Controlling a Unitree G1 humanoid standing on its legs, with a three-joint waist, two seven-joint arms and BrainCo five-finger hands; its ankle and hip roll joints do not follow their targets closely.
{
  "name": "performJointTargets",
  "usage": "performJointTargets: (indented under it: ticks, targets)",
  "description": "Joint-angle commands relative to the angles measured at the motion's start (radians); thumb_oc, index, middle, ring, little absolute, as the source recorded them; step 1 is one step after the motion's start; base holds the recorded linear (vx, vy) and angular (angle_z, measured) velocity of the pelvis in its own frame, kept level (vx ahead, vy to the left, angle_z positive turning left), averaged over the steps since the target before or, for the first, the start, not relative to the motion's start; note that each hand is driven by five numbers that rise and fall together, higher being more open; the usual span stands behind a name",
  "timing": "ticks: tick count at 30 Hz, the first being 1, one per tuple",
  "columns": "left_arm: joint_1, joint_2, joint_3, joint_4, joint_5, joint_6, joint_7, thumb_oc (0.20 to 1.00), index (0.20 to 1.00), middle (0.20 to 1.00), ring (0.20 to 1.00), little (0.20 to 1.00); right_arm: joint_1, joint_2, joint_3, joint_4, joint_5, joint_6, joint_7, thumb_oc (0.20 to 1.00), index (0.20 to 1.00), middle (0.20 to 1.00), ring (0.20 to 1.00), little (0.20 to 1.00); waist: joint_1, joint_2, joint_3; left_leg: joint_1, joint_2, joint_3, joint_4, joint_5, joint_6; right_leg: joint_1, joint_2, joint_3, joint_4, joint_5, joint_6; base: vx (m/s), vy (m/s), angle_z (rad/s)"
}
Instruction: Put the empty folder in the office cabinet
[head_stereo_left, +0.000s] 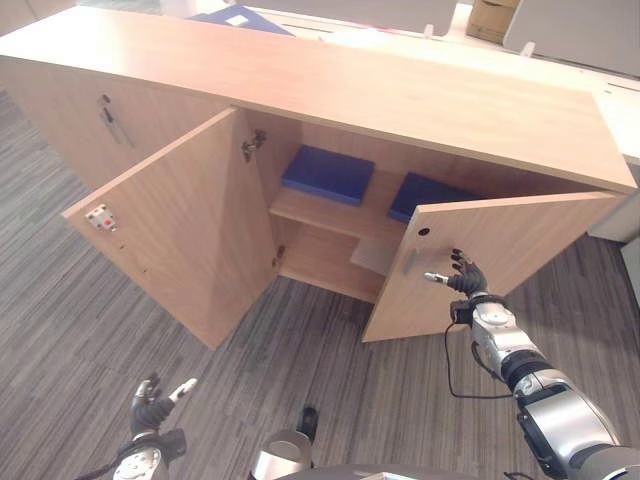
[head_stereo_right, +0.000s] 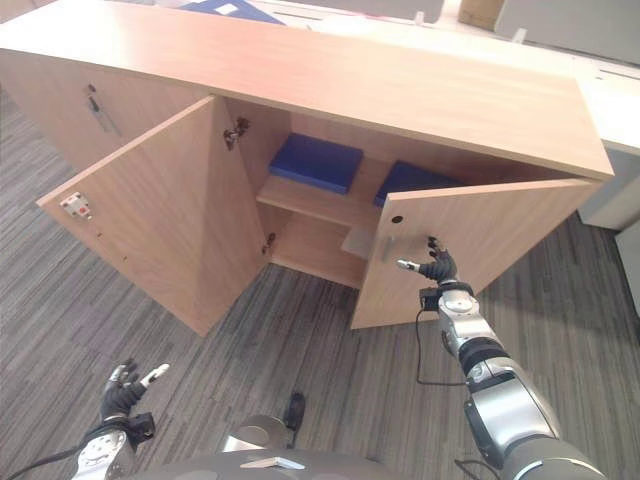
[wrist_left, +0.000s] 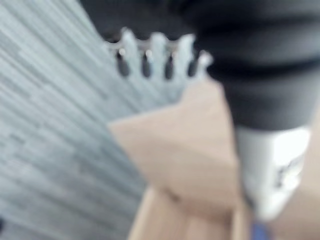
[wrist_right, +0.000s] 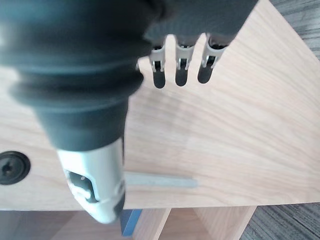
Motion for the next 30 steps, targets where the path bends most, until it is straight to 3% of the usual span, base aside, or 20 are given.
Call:
performJointTargets:
  ticks: [1,5,8,13,20,23,30]
  targets:
    - [-0.045,0.043,-0.009,0.022,-0.019,-0.097,0.068,1.0,1.0,1.0,1.0,1.0,0.002,-0.077,0.004,-0.002,0.027,0.007,-0.045,1.0,1.0,1.0,1.0,1.0,0.013,0.045,-0.008,0.071,0.076,-0.003,-0.001,-0.14,-0.058,-0.021,-0.013,0.004,-0.003,-0.033,0.027,0.03,0.027,0.19]
    - [-0.02,0.047,0.062,0.001,-0.01,-0.169,0.111,1.0,1.0,1.0,1.0,1.0,0.115,-0.074,-0.028,0.012,0.044,0.009,-0.039,1.0,1.0,1.0,1.0,1.0,0.019,0.042,-0.011,0.072,0.071,-0.014,-0.001,-0.144,-0.052,-0.016,-0.017,0.001,-0.003,-0.03,0.031,0.02,0.059,0.09]
    - [-0.008,0.052,0.099,-0.026,0.0,-0.189,0.117,1.0,1.0,1.0,1.0,1.0,0.198,-0.061,-0.033,-0.018,0.009,-0.008,-0.02,1.0,1.0,1.0,1.0,1.0,0.011,0.042,-0.007,0.071,0.07,-0.016,-0.001,-0.144,-0.05,-0.017,-0.02,0.002,-0.003,-0.028,0.034,-0.01,0.08,0.0]
    - [-0.012,0.106,0.198,-0.063,0.034,-0.226,0.181,1.0,1.0,1.0,1.0,1.0,0.405,-0.012,0.021,-0.129,-0.067,0.021,-0.009,1.0,1.0,1.0,1.0,1.0,-0.04,0.031,0.01,0.067,0.067,0.002,-0.001,-0.149,-0.04,-0.027,-0.028,0.028,-0.003,-0.021,0.044,-0.02,0.161,-0.02]
    - [-0.071,0.263,0.316,-0.058,0.026,-0.179,0.266,1.0,1.0,1.0,1.0,1.0,0.548,-0.036,0.008,-0.172,-0.106,0.006,-0.013,1.0,1.0,1.0,1.0,1.0,-0.1,-0.001,0.037,0.057,0.062,0.041,0.003,-0.167,-0.019,-0.069,-0.049,0.066,0.024,-0.01,0.075,-0.03,0.16,-0.11]
    - [-0.122,0.35,0.346,-0.051,0.018,-0.158,0.309,1.0,1.0,1.0,1.0,1.0,0.566,-0.045,-0.004,-0.162,-0.086,-0.028,-0.007,1.0,1.0,1.0,1.0,1.0,-0.117,-0.032,0.066,0.032,0.066,0.058,0.016,-0.177,-0.007,-0.112,-0.054,0.089,0.053,-0.004,0.088,-0.12,0.067,-0.15]
    - [-0.194,0.48,0.391,-0.036,-0.022,-0.125,0.329,1.0,1.0,1.0,1.0,1.0,0.549,-0.053,-0.023,-0.149,-0.035,-0.069,0.0,1.0,1.0,1.0,1.0,1.0,-0.128,-0.071,0.122,-0.013,0.077,0.08,0.04,-0.189,0.002,-0.17,-0.055,0.114,0.073,0.018,0.105,-0.12,0.028,0.03]
